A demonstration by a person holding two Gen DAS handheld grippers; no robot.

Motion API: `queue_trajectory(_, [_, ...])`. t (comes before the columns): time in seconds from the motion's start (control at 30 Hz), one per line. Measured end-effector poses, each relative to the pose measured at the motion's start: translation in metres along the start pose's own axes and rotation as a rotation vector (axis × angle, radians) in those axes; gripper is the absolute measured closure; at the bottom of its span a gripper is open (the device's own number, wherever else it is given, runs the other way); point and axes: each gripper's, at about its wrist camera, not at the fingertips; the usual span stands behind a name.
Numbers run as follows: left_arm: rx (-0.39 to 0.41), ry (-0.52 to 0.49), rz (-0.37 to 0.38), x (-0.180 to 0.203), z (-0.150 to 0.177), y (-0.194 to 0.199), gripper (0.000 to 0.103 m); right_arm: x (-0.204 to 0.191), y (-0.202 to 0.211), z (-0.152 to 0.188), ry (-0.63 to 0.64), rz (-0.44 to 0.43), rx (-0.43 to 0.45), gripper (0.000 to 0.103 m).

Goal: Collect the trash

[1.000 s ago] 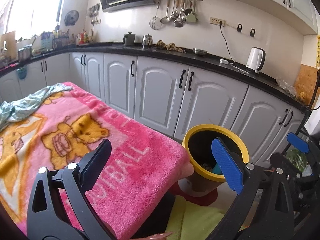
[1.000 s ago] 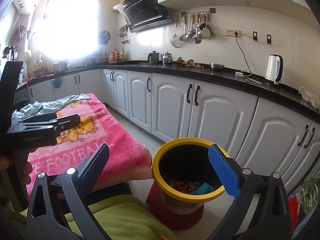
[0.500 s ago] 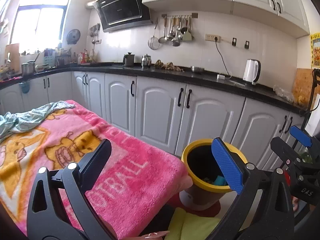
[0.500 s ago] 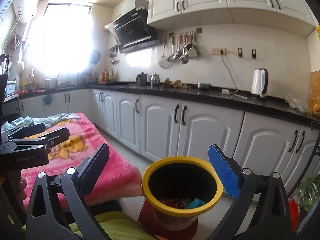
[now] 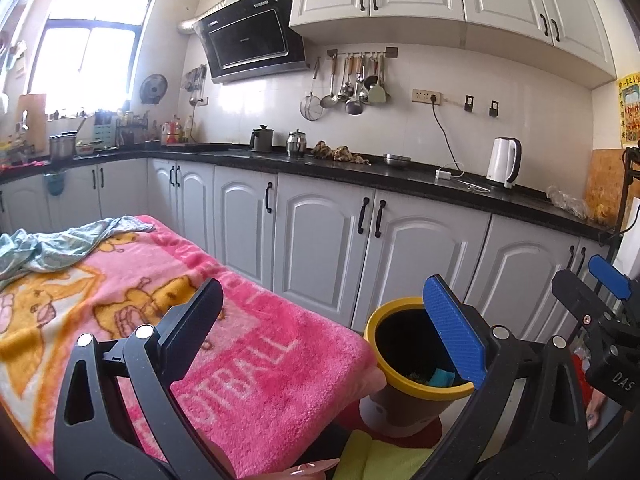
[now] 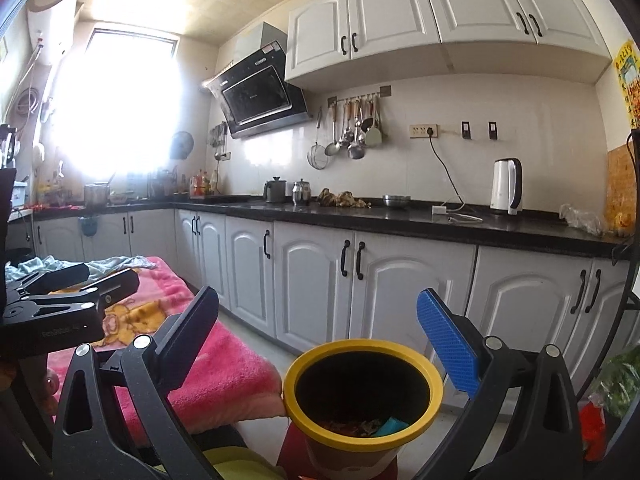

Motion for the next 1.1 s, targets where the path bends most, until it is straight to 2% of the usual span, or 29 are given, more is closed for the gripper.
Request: queue_trajectory(1.1, [0.002,0.001,-0.001,-0.0009,-0.0002,0.0007,0.011,-0.0006,-0.0026,0.0013,-0.001,0.0,-0.014,0.006])
Point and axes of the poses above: each gripper's, at about its wrist camera, not at the fingertips, and y roughly against the way its jaws point, x to its right, z to its underside, and after that the axes turned 10 degrees about x, right-handed
